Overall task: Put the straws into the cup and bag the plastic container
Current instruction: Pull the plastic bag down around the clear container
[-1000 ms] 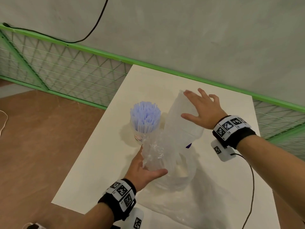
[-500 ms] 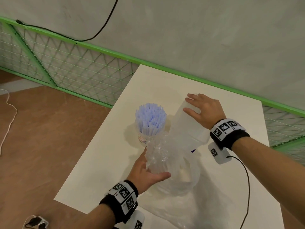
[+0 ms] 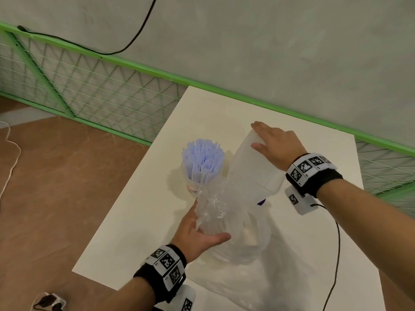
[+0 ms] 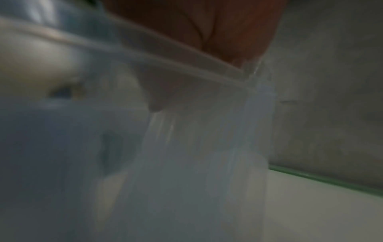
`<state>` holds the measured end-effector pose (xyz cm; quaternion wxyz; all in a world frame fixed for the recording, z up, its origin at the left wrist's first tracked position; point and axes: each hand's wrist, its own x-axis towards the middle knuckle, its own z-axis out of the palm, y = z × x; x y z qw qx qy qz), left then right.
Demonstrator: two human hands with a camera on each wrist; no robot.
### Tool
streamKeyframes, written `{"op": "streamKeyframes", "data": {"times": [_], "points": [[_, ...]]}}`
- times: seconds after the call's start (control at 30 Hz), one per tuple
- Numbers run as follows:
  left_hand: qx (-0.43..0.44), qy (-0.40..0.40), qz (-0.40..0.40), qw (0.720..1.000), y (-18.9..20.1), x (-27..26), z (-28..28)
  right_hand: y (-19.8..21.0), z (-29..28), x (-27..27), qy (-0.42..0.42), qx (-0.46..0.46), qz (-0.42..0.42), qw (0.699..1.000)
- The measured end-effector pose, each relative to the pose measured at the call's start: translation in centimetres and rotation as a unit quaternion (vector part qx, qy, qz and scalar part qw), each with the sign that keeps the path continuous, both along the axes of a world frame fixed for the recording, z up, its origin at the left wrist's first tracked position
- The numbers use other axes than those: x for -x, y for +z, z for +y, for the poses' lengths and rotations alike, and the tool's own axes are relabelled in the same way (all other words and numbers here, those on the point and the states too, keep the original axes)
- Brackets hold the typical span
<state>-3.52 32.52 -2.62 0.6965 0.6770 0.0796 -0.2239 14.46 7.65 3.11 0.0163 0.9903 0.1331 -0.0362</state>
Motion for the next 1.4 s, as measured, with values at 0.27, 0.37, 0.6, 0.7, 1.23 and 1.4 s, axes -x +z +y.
{"op": "streamKeyframes", "data": {"times": [0.27,0.37,0.6,0.7,1.23,1.4], "points": [[-0.018,-0.011,-0.01,1.0,-0.1,0.2,0.1,3.3,1.8,4.4,0.037,-0.159,-0.127,0.978],[-0.021,-0.012,-0.008,1.0,-0.2,0.3,0.2,4.3,3.1,9.5,0.061,-0.325,-0.091,0.939],[-0.014,-0.035,-0.026,0.999,-0.8,0.8,0.2,1.2,4.4,17.1,0.061,-0.285,0.113,0.95],[-0.014,-0.049,-0.033,0.998,-0.9,1.2,0.3,0.3,4.6,17.3,0.043,-0.315,0.102,0.943],[-0.026,-0.051,-0.061,0.996,-0.4,1.6,0.7,-1.9,6.3,18.3,0.001,-0.396,0.011,0.918],[-0.033,-0.056,-0.074,0.995,-1.0,1.3,0.8,-2.3,6.7,18.7,-0.009,-0.42,0.002,0.907]]}}
